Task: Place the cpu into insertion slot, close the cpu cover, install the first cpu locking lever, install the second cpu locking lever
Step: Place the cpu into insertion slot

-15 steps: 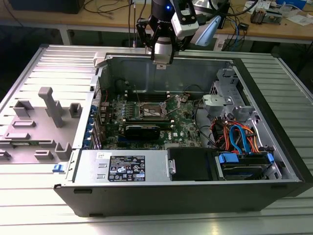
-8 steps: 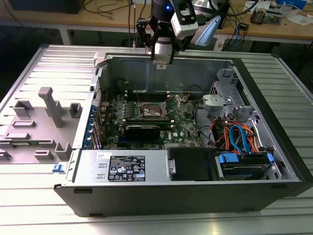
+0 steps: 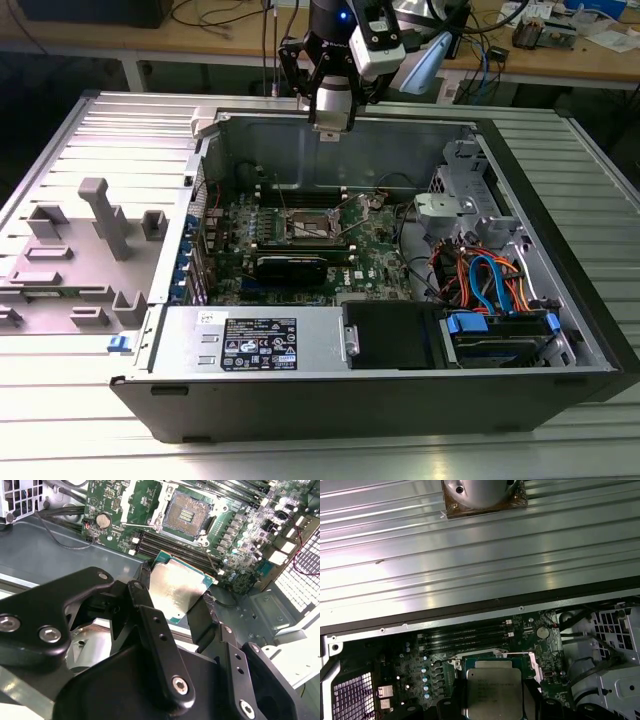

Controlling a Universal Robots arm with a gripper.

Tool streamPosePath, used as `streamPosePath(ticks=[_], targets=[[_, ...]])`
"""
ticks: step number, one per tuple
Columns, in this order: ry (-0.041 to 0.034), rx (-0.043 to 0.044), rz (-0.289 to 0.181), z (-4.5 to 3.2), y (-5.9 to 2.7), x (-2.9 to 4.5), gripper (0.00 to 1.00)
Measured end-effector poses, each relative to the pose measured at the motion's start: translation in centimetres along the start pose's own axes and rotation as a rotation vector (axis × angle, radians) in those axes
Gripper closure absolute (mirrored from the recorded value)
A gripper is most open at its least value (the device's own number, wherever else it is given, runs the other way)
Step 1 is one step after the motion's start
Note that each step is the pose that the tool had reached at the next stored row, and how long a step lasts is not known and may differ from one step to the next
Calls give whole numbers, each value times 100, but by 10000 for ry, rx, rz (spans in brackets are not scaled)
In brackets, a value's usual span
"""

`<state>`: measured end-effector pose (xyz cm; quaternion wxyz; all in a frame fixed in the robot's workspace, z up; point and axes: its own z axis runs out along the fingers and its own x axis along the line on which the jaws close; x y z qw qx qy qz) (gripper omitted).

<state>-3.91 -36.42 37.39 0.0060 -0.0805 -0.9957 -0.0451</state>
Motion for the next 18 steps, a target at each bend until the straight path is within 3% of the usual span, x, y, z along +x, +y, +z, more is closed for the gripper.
streamPosePath(ticks=[13,18], targets=[[-29,-1,315,4,-17,-3,46],[-86,-10,943,16,-18,-3,46]])
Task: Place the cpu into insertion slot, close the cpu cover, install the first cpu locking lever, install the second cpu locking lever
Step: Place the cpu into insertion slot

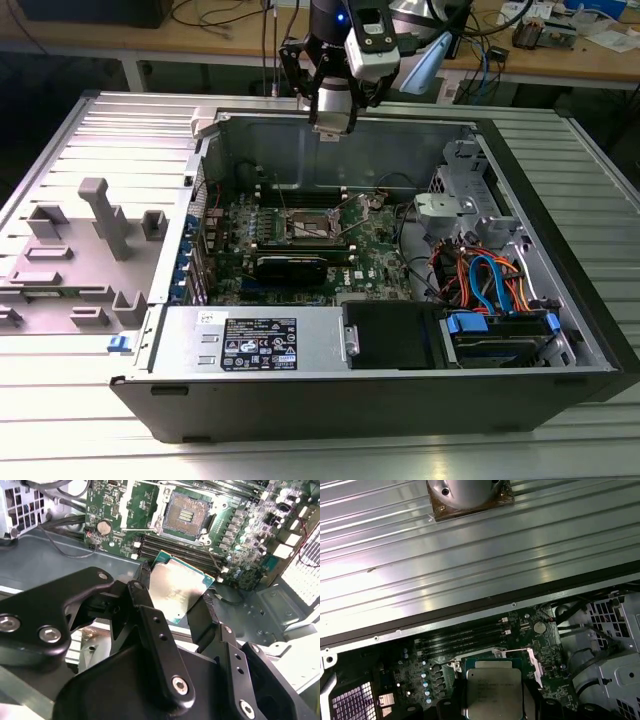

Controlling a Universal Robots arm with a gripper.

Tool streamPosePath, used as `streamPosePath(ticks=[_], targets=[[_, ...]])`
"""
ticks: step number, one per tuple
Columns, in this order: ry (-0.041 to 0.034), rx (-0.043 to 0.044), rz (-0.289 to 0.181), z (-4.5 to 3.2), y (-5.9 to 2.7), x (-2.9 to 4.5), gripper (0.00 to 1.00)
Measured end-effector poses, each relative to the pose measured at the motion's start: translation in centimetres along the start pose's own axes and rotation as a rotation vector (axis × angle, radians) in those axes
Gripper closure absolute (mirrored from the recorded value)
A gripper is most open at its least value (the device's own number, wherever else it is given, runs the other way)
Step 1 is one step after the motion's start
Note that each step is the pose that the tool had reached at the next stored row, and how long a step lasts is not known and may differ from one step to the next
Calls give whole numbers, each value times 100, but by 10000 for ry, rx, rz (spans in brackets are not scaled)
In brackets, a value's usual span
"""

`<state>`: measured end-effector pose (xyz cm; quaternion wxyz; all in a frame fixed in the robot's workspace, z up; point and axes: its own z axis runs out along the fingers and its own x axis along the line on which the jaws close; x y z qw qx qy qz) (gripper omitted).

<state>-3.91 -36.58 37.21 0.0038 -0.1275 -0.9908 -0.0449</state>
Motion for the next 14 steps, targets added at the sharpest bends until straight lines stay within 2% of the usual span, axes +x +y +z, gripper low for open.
streamPosePath(ticks=[4,10,14], targets=[[-33,-2,350,13,-20,-5,46],[-99,-5,1240,34,-24,-9,46],[-105,-6,1368,36,-24,-9,46]])
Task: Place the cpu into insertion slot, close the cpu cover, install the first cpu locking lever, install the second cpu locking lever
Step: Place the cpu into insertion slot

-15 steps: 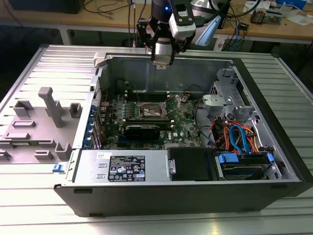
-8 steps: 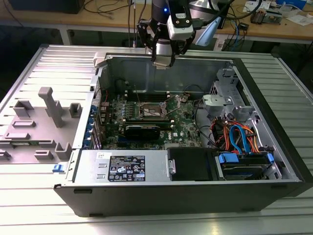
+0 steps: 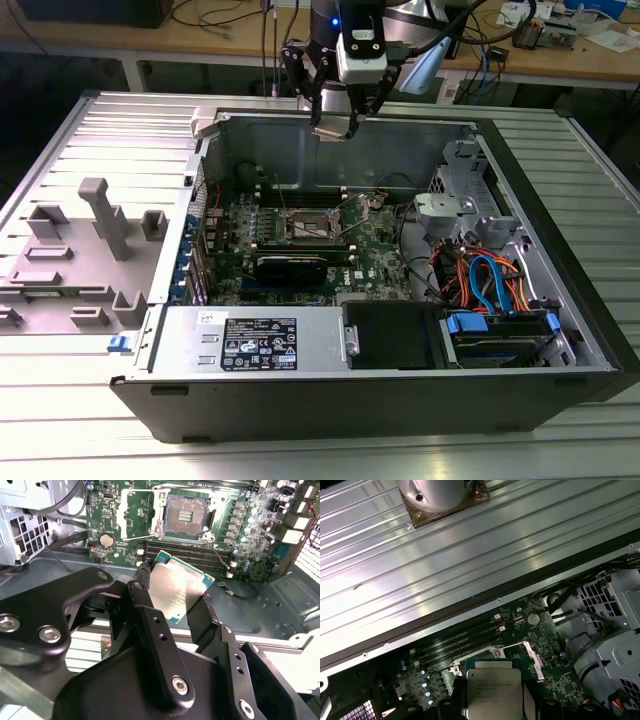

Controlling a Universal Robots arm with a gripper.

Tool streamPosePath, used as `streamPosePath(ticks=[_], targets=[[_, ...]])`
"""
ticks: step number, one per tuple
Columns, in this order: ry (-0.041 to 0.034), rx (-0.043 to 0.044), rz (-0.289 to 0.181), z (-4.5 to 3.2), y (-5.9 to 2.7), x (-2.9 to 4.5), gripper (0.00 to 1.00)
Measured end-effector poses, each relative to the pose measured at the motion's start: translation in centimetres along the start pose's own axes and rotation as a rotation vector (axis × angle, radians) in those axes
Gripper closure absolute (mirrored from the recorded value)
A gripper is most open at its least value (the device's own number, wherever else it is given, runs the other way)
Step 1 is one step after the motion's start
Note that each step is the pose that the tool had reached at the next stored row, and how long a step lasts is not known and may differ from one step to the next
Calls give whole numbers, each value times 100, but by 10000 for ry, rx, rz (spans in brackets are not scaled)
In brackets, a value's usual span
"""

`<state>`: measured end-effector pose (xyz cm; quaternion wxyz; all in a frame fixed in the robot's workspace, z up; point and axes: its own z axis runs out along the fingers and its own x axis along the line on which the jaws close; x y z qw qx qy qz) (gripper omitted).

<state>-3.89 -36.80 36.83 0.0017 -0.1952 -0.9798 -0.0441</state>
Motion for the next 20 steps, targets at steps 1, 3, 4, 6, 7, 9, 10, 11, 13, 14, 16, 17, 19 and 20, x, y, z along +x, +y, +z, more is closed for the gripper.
streamPosePath(ticks=[1,3,4,6,7,9,10,11,13,14,16,17,19,20], targets=[[0,0,2,0,0,0,46],[0,0,3,0,0,0,46],[0,0,4,0,0,0,46],[-1,0,4,0,0,0,46],[-1,0,4,0,0,0,46],[0,0,5,0,0,0,46],[-1,0,5,0,0,0,46],[-1,-3,10,1,-1,0,46],[-2,-2,25,1,-2,0,46],[-5,-1,55,0,-2,-1,46],[-13,-3,146,1,-3,-2,46],[-24,-5,273,3,-4,-2,46],[-44,-10,517,5,-5,-2,46],[-50,-11,586,5,-5,-2,46]])
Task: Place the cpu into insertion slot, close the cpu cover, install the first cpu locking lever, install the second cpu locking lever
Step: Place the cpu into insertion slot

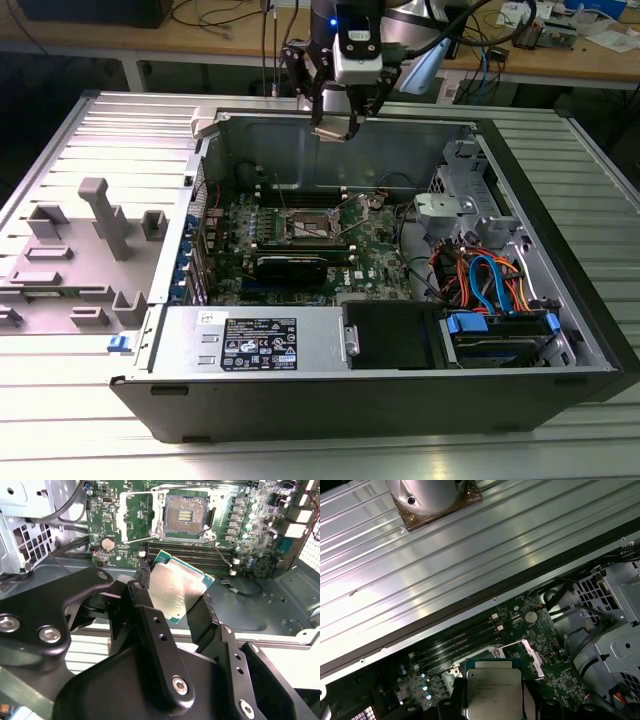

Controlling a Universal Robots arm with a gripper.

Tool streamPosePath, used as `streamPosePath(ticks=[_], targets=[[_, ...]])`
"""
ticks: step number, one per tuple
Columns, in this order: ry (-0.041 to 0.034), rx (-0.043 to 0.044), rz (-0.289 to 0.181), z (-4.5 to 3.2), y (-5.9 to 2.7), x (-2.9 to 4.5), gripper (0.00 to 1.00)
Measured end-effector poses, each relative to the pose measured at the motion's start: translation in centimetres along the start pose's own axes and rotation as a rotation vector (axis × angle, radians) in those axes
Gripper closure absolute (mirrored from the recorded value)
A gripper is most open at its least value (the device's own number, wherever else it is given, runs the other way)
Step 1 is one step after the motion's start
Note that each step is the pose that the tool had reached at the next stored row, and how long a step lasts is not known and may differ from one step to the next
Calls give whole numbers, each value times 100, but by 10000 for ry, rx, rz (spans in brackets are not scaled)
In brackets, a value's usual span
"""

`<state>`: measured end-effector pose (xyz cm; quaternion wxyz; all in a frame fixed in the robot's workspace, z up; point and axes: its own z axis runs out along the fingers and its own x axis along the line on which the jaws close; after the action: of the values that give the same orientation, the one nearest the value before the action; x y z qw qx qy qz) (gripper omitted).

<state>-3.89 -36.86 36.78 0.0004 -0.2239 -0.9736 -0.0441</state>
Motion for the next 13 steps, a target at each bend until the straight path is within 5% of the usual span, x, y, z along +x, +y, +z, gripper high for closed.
streamPosePath(ticks=[13], targets=[[-83,-13,902,6,0,-1,46]])
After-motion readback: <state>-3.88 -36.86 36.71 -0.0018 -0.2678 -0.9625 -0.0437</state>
